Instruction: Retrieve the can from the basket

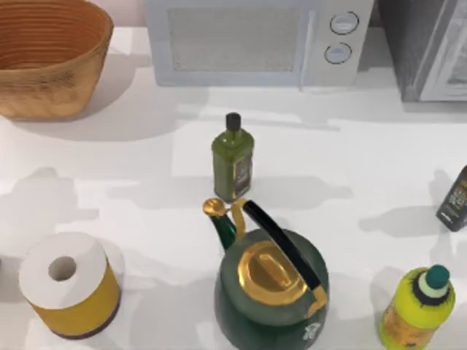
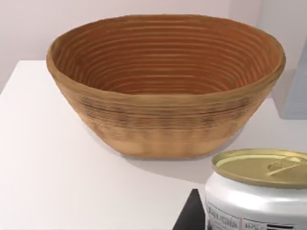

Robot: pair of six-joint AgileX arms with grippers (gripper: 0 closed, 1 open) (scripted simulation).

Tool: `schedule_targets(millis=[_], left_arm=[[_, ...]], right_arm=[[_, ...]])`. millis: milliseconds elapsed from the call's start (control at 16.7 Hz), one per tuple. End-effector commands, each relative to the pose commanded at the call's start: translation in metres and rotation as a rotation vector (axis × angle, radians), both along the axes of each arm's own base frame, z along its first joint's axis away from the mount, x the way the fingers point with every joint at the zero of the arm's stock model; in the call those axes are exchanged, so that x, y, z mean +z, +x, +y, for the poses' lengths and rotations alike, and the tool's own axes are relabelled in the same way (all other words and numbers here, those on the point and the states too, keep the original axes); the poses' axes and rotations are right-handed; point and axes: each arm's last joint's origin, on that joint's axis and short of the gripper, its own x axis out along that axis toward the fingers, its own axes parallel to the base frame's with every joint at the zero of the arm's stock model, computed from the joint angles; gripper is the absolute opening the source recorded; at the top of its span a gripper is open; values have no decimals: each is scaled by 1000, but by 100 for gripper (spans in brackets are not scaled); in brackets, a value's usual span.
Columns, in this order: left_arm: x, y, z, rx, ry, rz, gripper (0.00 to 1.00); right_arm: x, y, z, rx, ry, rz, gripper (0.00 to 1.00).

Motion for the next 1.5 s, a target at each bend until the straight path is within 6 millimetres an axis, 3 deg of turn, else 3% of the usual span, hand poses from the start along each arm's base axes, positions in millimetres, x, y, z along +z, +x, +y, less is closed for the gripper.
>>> schedule_targets(millis=[120, 300, 480, 600, 1080, 1320, 1500], left_arm=[[-36, -23, -1, 3, -2, -91, 0], [-79, -39, -3, 2, -7, -210, 0], [-105, -42, -4, 1, -11, -302, 0], [-112, -42, -4, 2, -12, -333, 0], [-109, -41, -4, -9, -9, -336, 0], [-79, -32, -6, -118, -6, -360, 0], [-50, -9, -9, -273, -7, -369, 0]], right_arm=[[0, 0, 0, 0, 0, 0, 100], [0, 0, 0, 0, 0, 0, 100], [0, 0, 0, 0, 0, 0, 100], [0, 0, 0, 0, 0, 0, 100], [0, 0, 0, 0, 0, 0, 100], [0, 0, 0, 0, 0, 0, 100], [0, 0, 0, 0, 0, 0, 100]])
